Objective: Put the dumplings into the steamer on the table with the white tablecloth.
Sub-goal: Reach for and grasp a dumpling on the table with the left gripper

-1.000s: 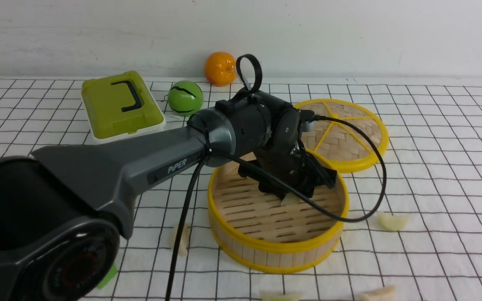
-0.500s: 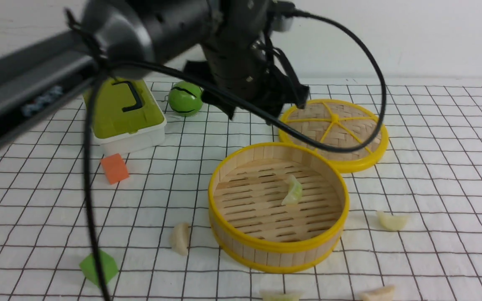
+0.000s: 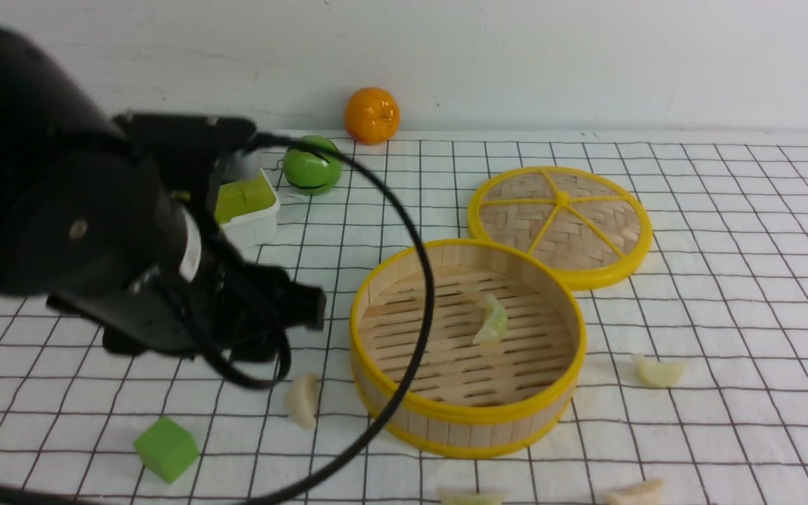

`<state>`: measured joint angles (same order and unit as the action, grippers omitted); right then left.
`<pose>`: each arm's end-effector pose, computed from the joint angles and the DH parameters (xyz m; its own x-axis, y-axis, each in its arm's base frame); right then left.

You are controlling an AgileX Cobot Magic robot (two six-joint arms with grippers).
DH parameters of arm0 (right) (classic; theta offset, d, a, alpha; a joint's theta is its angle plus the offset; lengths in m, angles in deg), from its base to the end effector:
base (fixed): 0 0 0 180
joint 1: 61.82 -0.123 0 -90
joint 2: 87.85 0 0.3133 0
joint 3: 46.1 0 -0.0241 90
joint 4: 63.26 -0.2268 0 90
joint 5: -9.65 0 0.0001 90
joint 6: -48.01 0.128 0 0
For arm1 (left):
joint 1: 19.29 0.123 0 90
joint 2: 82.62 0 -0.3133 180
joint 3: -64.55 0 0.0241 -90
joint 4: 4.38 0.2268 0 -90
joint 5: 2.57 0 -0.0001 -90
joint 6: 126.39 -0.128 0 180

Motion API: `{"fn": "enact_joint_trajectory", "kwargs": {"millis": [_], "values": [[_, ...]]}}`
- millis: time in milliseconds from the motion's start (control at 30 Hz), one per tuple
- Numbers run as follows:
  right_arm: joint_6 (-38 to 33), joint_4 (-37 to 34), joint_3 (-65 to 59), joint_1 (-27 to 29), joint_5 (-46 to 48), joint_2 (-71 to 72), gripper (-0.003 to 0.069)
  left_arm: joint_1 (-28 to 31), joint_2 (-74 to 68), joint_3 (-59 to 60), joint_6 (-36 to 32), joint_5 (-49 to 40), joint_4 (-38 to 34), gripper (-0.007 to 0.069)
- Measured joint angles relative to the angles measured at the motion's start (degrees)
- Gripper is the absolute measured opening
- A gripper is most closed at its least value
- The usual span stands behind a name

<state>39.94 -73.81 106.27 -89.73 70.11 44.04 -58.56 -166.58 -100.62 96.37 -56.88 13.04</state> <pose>0.0724 0.0614 0.3448 -0.6049 -0.3755 -0.7022 -0.5908 0.8029 0.0797 0.2159 -0.1363 0.3142 -0.8575 0.0300 -0.5136 0.0779 0.9944 -0.0720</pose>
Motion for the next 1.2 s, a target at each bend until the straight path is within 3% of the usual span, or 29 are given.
{"fn": "enact_joint_trajectory", "kwargs": {"millis": [467,767,1200], "values": [[0.0,-2.09,0.0,0.0,1.58,0.0,0.0058,1.72,-11.8,5.76,1.62,18.59,-12.49,0.0459],[0.0,-2.78,0.0,0.0,6.3,0.0,0.0063,12.16,-15.99,5.76,-2.07,22.2,-13.13,0.0459],[0.0,-2.78,0.0,0.0,6.55,0.0,0.0071,12.44,-27.04,5.56,-4.36,35.59,-13.03,0.0452]]}}
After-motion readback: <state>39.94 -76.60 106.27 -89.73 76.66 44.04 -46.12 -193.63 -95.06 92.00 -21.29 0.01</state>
